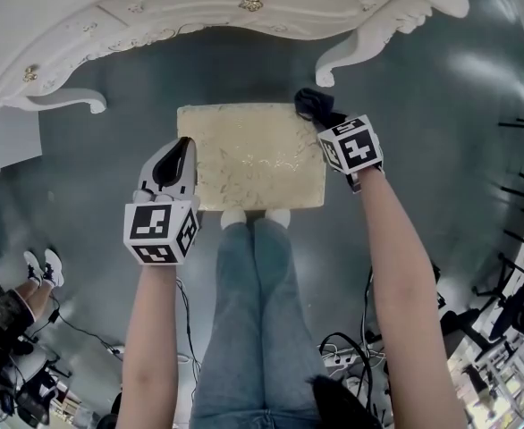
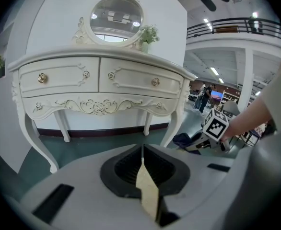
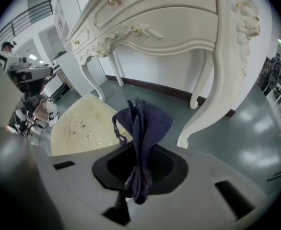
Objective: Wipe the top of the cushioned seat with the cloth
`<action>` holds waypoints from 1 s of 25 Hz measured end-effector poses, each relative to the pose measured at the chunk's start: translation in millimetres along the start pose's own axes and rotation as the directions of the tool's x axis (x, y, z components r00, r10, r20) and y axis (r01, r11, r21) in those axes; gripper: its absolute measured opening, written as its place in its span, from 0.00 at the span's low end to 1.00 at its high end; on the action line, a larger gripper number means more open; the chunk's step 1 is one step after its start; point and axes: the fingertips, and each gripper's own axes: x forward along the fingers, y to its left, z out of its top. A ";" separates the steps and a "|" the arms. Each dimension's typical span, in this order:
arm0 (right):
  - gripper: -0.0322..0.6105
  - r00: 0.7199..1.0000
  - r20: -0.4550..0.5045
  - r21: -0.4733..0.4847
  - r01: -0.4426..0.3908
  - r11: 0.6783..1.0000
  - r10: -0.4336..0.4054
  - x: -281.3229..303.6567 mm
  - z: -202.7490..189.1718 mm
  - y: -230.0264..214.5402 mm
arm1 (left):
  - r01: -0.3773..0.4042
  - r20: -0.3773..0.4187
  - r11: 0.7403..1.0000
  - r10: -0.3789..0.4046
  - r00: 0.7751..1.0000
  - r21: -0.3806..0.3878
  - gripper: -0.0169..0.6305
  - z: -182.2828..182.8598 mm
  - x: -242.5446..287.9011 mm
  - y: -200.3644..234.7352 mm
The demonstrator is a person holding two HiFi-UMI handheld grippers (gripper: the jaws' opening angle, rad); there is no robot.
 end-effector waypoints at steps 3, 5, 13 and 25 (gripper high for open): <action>0.12 1.000 -0.015 -0.068 0.010 0.998 -0.011 -0.5 -1.1 3.8 | 0.006 0.000 1.000 -0.006 1.000 0.005 0.05 -0.7 -1.2 -1.9; 0.12 1.000 -0.022 -0.107 0.012 0.994 -0.014 -1.3 -3.0 6.6 | 0.007 0.001 1.000 -0.007 1.000 0.009 0.05 -0.5 -2.0 -2.2; 0.12 1.000 -0.016 -0.145 0.000 0.989 -0.003 -6.5 -15.1 16.9 | 0.005 0.010 1.000 -0.005 1.000 0.011 0.05 0.3 -5.5 -2.9; 0.12 1.000 -0.022 -0.161 -0.016 0.987 0.013 -16.6 -36.5 38.6 | 0.024 0.011 1.000 -0.024 1.000 0.011 0.05 -1.8 -9.2 -13.4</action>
